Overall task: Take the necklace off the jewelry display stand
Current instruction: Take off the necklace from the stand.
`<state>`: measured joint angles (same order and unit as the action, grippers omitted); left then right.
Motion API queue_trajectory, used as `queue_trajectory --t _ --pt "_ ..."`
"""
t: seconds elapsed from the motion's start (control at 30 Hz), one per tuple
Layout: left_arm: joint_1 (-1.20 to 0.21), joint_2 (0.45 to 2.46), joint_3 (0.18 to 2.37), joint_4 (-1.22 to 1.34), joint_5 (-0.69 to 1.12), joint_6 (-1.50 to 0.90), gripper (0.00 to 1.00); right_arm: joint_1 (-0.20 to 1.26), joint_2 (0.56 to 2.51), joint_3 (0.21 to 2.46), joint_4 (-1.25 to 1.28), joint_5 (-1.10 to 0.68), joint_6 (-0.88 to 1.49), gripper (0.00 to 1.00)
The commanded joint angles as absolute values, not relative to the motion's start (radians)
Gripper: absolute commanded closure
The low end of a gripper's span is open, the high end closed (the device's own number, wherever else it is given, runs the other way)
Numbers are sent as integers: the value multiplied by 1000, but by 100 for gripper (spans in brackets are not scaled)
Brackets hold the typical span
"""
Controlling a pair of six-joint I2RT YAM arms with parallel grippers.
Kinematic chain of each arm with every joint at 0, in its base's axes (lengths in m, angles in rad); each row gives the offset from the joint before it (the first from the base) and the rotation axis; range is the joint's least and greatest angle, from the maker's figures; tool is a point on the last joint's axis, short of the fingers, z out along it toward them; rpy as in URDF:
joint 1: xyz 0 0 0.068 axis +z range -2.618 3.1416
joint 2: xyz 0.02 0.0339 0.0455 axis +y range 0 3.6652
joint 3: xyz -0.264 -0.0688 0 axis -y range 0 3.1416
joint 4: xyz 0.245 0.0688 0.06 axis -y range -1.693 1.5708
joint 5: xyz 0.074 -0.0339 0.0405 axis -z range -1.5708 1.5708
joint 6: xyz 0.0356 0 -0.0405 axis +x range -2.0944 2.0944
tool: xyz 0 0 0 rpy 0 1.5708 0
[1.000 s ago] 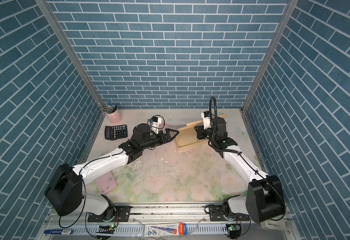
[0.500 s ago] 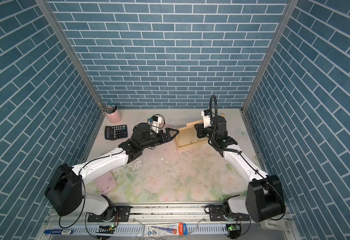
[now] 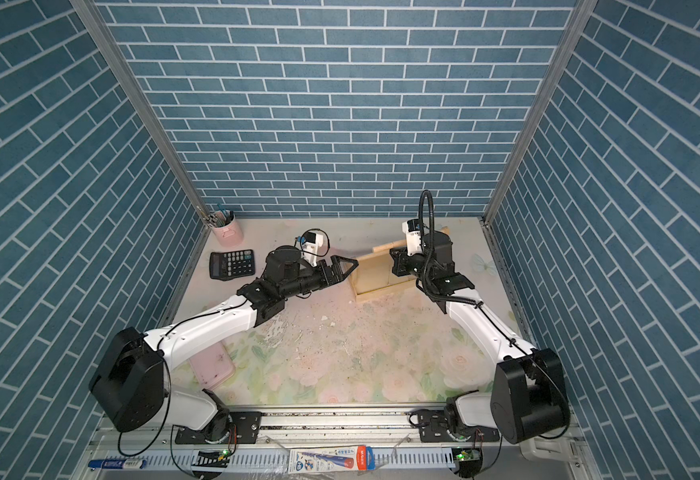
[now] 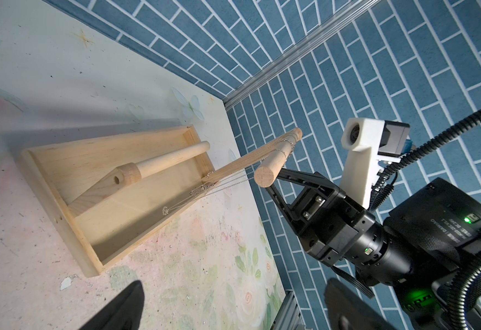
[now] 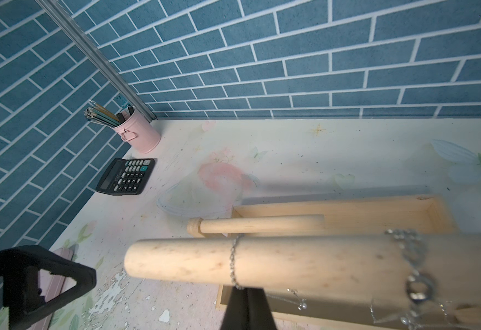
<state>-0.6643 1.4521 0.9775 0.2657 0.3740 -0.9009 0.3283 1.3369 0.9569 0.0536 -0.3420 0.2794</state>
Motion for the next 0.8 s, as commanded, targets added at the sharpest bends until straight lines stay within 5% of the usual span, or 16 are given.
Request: queue_trajectory --t 0.0,0.77 --pt "-664 1453 997 267 367 -890 1 325 1327 997 64 -342 264 100" --pt "-666 1443 994 249 363 -890 1 324 1272 1002 11 -342 277 100"
